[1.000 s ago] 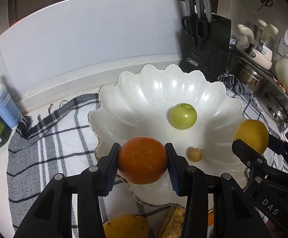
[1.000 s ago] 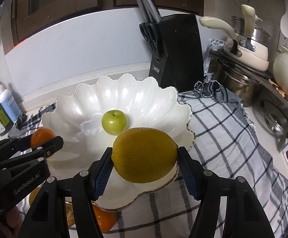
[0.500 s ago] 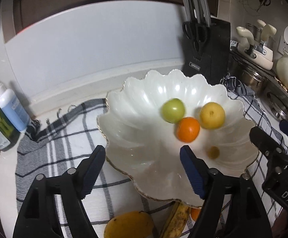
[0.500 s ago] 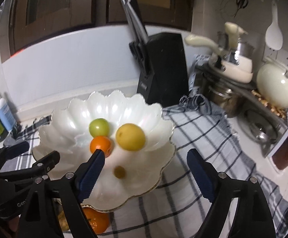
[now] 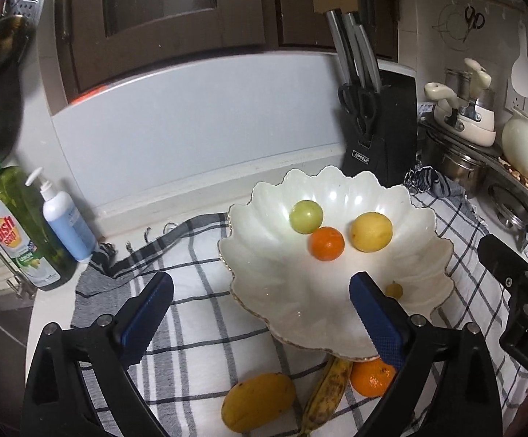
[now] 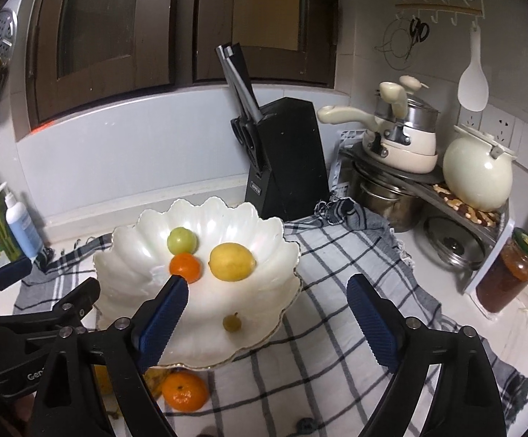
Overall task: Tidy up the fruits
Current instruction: 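Open the left tool to drop the orange while the right tool releases the lemon into the bowl, then withdraw both open tools from the bowl toward the fruits on the towel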
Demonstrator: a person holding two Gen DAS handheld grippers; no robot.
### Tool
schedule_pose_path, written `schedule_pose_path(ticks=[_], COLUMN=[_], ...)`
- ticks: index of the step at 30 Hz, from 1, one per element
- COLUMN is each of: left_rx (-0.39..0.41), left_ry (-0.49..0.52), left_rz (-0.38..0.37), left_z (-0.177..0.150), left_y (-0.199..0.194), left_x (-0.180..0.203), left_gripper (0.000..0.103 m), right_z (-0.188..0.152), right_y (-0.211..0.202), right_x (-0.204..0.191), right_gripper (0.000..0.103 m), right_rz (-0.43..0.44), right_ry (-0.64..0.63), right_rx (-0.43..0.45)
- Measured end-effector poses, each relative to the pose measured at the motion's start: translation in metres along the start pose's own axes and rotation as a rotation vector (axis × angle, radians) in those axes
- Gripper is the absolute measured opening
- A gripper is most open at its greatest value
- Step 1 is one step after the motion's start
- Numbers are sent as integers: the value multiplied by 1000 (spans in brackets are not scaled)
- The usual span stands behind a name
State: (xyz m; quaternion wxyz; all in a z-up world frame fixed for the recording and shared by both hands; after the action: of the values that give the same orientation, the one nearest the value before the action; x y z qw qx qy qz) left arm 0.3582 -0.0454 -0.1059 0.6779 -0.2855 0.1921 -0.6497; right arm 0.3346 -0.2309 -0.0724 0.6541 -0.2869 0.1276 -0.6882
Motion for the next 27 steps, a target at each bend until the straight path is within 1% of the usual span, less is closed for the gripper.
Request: schedule_pose_path(ticks=[2, 6, 14, 21, 27], left_rx=[7, 29, 49, 45, 50], left_ry=[-6, -7, -17, -23, -19], left_rz=[1, 3, 8, 0, 5], left_z=[0, 1, 0, -6, -13], left_y=[-7, -19, -36, -43, -47], left_x=[-1, -3, -8, -9, -7], left_gripper=[103, 103, 103, 103, 103], right_z=[0, 0, 1, -2, -11], right_y=[-5, -13, -28, -35, -40], right_x=[1, 5, 6, 8, 9], right_gripper=[90, 90, 90, 90, 90], right_rz=[-2, -11, -30, -35, -37], right_ry=[6, 17, 13, 14, 17], right_rx=[1, 4, 17, 20, 14])
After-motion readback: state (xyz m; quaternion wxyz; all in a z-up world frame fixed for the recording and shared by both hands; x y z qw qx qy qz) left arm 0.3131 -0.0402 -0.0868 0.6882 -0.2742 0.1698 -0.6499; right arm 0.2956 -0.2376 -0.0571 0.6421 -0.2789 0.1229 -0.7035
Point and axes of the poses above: each gripper's, at about its wrist camera, not at the fingertips, and y roughly the way its jaws point, x to its right, z to its top, the point moved 10 cm from there along y, roughly the way its jaws point, and after that the axes turned 13 degrees about -y, right-handed, at the moved point
